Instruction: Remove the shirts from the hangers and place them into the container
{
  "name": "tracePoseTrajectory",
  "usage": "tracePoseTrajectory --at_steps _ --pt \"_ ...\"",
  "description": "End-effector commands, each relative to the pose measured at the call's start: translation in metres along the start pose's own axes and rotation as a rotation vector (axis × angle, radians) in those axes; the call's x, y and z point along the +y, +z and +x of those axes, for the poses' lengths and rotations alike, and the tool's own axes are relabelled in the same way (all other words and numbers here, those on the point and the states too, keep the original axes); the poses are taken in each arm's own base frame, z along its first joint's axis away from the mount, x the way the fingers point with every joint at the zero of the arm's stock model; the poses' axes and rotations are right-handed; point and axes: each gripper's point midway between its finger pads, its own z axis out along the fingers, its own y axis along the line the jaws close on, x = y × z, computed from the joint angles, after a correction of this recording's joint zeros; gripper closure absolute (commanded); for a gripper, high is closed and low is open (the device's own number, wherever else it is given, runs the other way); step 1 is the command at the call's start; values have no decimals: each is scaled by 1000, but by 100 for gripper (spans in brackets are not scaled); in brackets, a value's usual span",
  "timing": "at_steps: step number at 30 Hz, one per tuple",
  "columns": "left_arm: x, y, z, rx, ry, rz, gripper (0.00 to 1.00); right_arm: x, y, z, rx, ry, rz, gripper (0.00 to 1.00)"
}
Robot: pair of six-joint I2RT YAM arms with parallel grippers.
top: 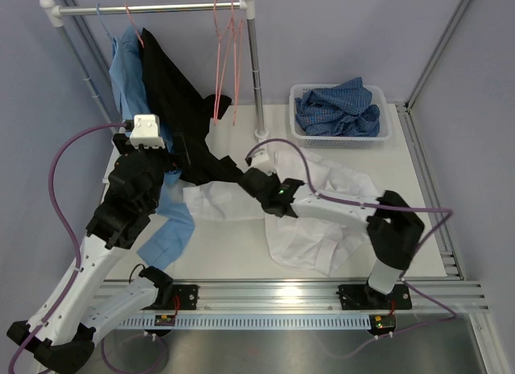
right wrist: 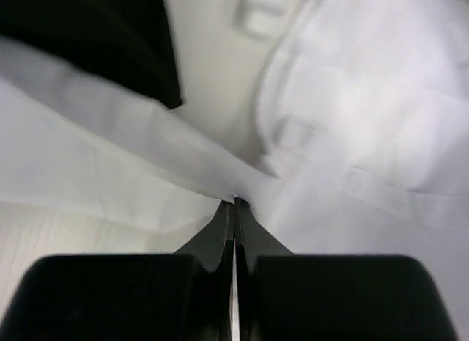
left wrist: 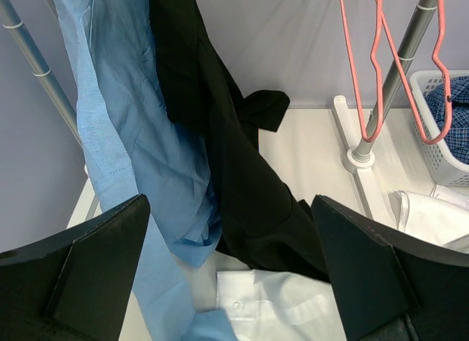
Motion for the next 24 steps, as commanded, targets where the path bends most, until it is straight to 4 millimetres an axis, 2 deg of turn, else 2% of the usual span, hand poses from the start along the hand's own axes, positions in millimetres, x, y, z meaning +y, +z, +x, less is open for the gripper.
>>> tracePoseTrajectory --at_steps 1,2,3,4,5,7,8,9,10,11,12,14,15,17,19,22,24 --pt "8 -2 -17 -67 -34 -33 1 -91 -42 -45 -130 165 172 100" --pt "8 -2 -17 -66 -33 -35 1 -113 -60 -54 -170 222 183 100" --pt "8 -3 -18 -68 -33 -34 1 -130 -66 -46 -158 234 206 100" --pt "8 -2 -17 -66 -33 -35 1 -155 -69 -44 -155 276 246 100" --pt "9 -2 -17 -66 -33 -35 1 -174 -86 -47 -188 333 254 100" --pt "9 -1 -17 -65 -32 -35 1 -207 -93 -27 -152 375 319 100" --pt "9 -1 -16 -63 -31 -37 1 -221 -106 -24 -173 417 330 100" --pt "8 -1 -17 -65 -32 -34 1 -230 -108 -8 -147 438 355 100" --pt "8 -1 -17 -65 -32 -32 1 -237 -111 0 -137 465 364 100" --pt "8 -1 -16 -63 -31 -34 1 -253 -121 5 -161 549 389 100" --pt "9 -1 -16 -63 -31 -34 1 -258 -123 23 -136 560 411 100" --pt "7 0 -15 -58 -28 -29 1 -274 -135 36 -168 664 435 100" --pt "7 1 -14 -58 -28 -29 1 -273 -133 50 -141 674 431 100" --pt "5 2 -13 -53 -25 -24 1 -273 -136 59 -140 743 404 100" --pt "4 3 -13 -50 -25 -18 1 -268 -129 70 -104 787 369 99" --pt "3 3 -12 -48 -23 -15 1 -258 -120 83 -31 825 334 90" --pt "4 3 -12 -49 -24 -17 1 -242 -112 91 24 865 277 80"
